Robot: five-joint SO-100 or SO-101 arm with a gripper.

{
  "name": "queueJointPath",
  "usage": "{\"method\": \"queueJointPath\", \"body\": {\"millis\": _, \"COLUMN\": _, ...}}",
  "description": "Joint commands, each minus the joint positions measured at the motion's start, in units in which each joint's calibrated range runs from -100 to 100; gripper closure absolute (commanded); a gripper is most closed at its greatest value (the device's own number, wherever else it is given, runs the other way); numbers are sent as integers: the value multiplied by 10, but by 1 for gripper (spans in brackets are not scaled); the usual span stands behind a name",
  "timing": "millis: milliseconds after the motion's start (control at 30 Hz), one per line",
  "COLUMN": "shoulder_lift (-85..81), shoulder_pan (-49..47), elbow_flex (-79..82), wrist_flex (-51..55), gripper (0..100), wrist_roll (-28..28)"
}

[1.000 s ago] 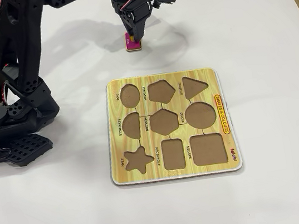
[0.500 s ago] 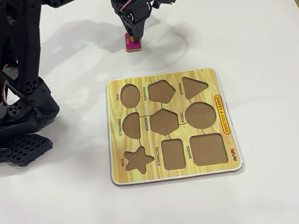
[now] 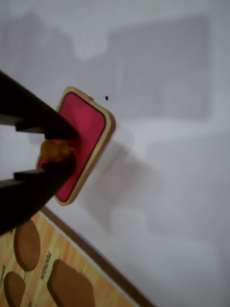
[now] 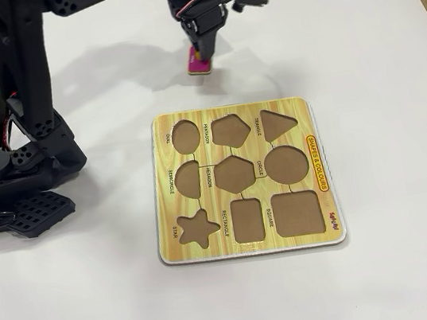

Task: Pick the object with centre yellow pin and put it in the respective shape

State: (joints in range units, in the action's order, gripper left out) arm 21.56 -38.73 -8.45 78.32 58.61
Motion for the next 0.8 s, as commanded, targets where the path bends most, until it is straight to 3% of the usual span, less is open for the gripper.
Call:
{"method": "queueJointPath", "body": {"millis": 0, "shoulder_lift": -62, "shoulder_pan": 59, "elbow_flex": -2, "wrist_flex": -1, "gripper": 99, "wrist_roll": 0}}
{"method": "queueJointPath", "body": {"millis": 467, "shoulder_lift": -206, "shoulder_pan": 259, "elbow_flex": 165, "wrist_flex": -2, "gripper": 99, "wrist_roll": -107}}
{"method": "queueJointPath", "body": {"millis": 767, "shoulder_lift": -244, "shoulder_pan": 370, "elbow_flex": 214, "wrist_flex": -10, "gripper": 99, "wrist_roll": -219}}
